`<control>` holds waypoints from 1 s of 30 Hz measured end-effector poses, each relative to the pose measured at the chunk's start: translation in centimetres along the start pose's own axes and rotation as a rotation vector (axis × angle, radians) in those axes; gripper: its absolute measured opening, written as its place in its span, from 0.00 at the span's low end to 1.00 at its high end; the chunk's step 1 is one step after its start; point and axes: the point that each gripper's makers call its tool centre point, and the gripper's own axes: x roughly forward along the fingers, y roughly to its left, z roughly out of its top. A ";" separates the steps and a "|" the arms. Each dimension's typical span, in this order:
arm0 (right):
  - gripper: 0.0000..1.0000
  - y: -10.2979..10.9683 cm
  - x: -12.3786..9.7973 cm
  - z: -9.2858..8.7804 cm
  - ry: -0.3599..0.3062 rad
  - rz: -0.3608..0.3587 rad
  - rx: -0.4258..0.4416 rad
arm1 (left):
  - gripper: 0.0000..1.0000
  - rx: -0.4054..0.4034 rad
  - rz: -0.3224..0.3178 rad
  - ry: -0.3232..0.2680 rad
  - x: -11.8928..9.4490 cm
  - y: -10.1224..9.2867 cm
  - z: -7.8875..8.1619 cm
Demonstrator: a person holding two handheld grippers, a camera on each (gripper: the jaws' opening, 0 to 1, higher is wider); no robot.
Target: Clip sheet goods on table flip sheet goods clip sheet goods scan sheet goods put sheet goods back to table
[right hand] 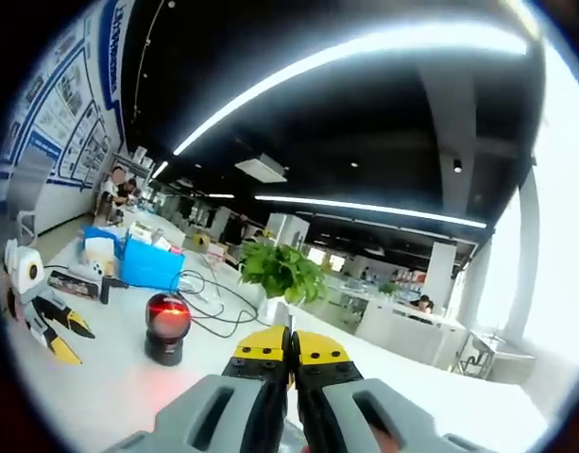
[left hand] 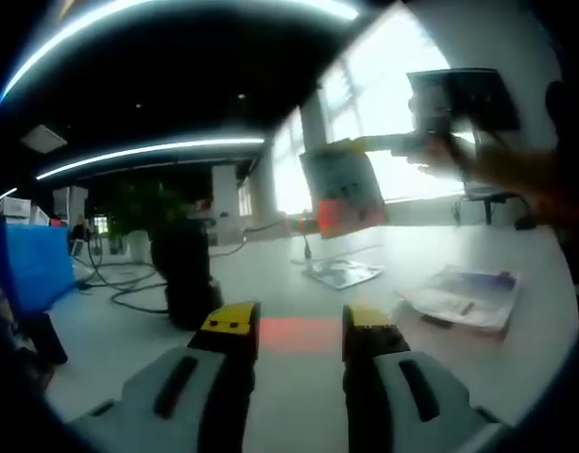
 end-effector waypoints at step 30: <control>0.00 3.9 -1.9 -4.6 -0.022 0.201 -0.013 | 0.27 0.055 0.026 0.025 0.1 0.1 -0.4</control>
